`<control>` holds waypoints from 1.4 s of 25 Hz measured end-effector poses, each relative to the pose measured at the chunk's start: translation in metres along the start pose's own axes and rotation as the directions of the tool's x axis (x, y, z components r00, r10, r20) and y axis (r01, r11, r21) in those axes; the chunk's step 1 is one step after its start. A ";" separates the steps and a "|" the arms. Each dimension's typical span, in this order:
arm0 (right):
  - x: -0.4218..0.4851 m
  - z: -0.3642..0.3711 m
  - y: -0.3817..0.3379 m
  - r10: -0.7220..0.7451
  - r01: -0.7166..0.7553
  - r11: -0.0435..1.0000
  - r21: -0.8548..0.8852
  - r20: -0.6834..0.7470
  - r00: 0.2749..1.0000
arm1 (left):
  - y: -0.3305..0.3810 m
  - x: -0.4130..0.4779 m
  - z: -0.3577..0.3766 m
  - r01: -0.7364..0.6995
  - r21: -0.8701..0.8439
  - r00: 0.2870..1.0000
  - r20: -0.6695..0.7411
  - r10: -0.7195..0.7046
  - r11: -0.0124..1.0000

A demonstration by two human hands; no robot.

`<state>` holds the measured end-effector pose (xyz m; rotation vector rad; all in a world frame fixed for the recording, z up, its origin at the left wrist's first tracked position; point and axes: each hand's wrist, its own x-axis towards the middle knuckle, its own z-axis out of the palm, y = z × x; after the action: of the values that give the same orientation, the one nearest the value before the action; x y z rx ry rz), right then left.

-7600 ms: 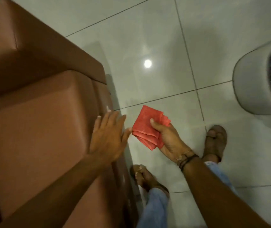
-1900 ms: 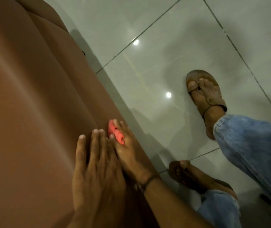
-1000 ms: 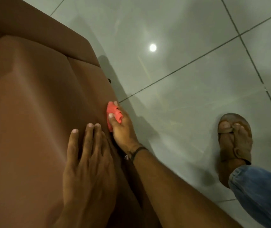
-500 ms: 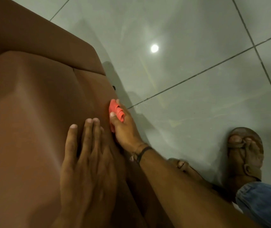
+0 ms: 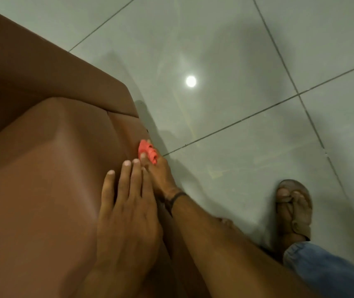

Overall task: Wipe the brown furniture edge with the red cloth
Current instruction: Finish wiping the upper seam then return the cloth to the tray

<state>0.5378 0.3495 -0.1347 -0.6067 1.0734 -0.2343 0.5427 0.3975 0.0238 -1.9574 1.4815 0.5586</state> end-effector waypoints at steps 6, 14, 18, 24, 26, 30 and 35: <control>-0.113 -0.068 -0.071 0.213 -0.181 0.913 0.366 -0.048 0.976 | 0.012 0.007 -0.043 0.198 -0.901 0.957 0.093 -0.273 0.386; -0.204 -0.245 -0.177 -0.046 0.087 0.993 0.085 -0.399 0.916 | 0.156 0.062 -0.136 0.102 -0.992 0.982 0.111 0.150 0.071; -0.225 -0.372 -0.218 -0.096 0.089 0.995 -0.039 -0.540 0.836 | 0.280 0.083 -0.195 0.043 -0.989 0.970 0.076 0.232 0.144; -0.247 -0.573 -0.294 -0.043 -0.035 0.994 -0.101 -0.679 0.733 | 0.466 0.122 -0.293 -0.015 -0.958 0.948 0.077 0.308 0.286; -0.243 -0.620 -0.316 -0.042 -0.087 0.984 -0.153 -0.684 0.728 | 0.519 0.142 -0.318 -0.044 -0.903 0.966 0.070 0.248 0.428; -0.212 -0.678 -0.336 -0.072 -0.199 0.931 -0.305 -0.690 0.720 | 0.583 0.192 -0.343 0.055 -0.764 0.964 0.207 0.164 0.642; -0.180 -0.698 -0.332 -0.189 -0.365 0.772 -0.520 -0.737 0.649 | 0.611 0.219 -0.328 0.074 -0.693 0.986 0.160 0.053 0.717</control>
<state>-0.1221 -0.0815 -0.0444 -1.1146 2.0678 -0.0025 0.0088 -0.0948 -0.0161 -2.3809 1.2382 1.4167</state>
